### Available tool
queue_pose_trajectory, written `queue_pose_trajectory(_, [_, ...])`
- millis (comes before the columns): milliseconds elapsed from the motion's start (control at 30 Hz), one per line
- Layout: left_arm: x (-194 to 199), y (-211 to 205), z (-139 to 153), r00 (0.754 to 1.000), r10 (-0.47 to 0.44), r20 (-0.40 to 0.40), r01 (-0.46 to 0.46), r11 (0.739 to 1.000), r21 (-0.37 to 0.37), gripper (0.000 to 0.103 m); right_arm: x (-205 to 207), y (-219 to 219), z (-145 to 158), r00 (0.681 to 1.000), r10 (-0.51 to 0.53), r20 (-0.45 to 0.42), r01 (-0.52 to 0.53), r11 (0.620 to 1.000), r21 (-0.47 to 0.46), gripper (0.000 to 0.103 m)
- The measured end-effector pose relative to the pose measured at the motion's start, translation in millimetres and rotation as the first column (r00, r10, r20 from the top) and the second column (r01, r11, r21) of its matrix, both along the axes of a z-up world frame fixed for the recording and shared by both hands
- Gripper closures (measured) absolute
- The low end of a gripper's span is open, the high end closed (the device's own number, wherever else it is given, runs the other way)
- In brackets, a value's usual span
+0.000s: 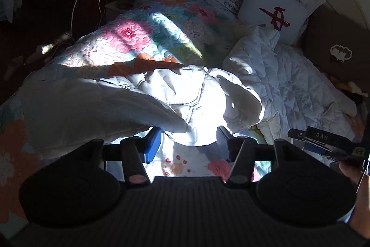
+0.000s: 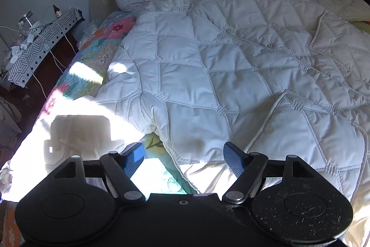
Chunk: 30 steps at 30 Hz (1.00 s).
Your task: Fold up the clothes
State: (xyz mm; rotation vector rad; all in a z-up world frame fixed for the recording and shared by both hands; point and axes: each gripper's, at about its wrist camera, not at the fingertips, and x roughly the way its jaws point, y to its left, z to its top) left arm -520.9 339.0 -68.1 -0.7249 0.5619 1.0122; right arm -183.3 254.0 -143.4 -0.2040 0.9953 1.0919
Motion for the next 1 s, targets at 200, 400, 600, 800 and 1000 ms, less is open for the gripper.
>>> queue_pose_trajectory(200, [7, -4, 29, 0.995, -0.095, 0.007, 0.095, 0.992, -0.082, 0.036, 8, -10, 35, 1.0, 0.017, 0.016, -0.018, 0.999, 0.04, 0.023])
queue_pose_trajectory(400, [19, -8, 43, 0.978, -0.167, -0.129, 0.166, 0.986, -0.019, 0.019, 25, -35, 50, 1.0, 0.011, -0.006, -0.01, 0.996, 0.094, 0.022])
queue_pose_trajectory(600, [24, -11, 25, 0.963, -0.218, -0.158, 0.192, 0.968, -0.164, 0.019, 51, -62, 20, 0.981, -0.191, 0.04, 0.194, 0.978, -0.081, 0.022])
queue_pose_trajectory(800, [48, -2, 33, 0.954, -0.277, -0.114, 0.247, 0.943, -0.222, 0.018, 71, -76, 14, 0.959, -0.274, 0.069, 0.28, 0.956, -0.085, 0.022])
queue_pose_trajectory(1000, [97, -7, 55, 0.925, -0.325, -0.196, 0.311, 0.945, -0.099, 0.018, 70, -75, 19, 0.975, -0.213, 0.057, 0.215, 0.976, -0.025, 0.022])
